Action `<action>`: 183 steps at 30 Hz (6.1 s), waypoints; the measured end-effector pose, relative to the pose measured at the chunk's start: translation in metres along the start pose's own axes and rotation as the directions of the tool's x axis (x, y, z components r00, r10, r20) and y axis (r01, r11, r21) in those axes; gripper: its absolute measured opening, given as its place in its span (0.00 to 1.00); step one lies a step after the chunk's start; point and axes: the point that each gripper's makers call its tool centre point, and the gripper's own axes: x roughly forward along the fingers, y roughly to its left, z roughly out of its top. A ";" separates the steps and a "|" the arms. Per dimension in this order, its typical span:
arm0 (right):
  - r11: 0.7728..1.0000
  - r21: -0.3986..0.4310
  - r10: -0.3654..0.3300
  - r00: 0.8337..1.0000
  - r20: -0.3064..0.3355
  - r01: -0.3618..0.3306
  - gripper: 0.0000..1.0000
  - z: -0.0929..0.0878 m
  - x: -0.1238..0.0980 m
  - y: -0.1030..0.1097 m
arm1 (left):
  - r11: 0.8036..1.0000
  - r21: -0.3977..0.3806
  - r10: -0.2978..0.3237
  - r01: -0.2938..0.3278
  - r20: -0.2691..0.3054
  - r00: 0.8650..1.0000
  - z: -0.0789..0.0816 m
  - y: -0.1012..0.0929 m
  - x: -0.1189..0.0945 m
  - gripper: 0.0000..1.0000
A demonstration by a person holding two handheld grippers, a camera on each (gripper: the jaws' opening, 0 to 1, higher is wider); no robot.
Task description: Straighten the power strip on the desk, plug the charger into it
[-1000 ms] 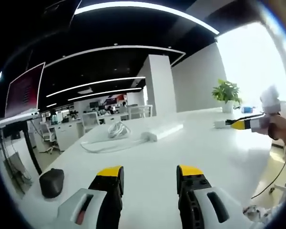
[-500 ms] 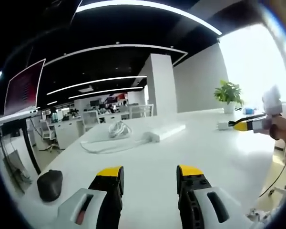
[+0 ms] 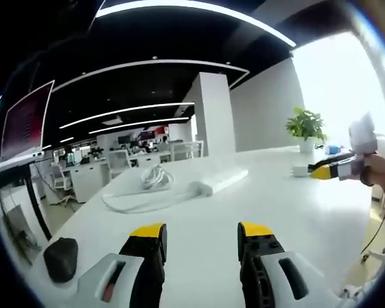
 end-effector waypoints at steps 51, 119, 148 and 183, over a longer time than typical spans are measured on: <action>0.978 -0.074 0.195 0.981 0.001 -0.195 0.32 0.028 0.074 -0.003 | 1.000 0.030 -0.009 0.010 -0.023 1.000 0.033 0.004 0.079 0.44; 0.947 -0.161 0.276 0.960 -0.041 -0.279 0.24 0.049 0.202 -0.056 | 0.989 0.047 -0.139 0.143 -0.079 0.987 0.039 -0.001 0.205 0.36; 0.928 -0.161 0.324 0.941 -0.095 -0.335 0.24 0.025 0.231 -0.069 | 0.956 0.001 -0.291 0.294 -0.130 0.948 0.008 -0.028 0.218 0.35; 0.920 -0.180 0.327 0.936 -0.132 -0.347 0.20 0.014 0.235 -0.062 | 0.950 0.061 -0.294 0.307 -0.155 0.943 0.000 -0.039 0.224 0.31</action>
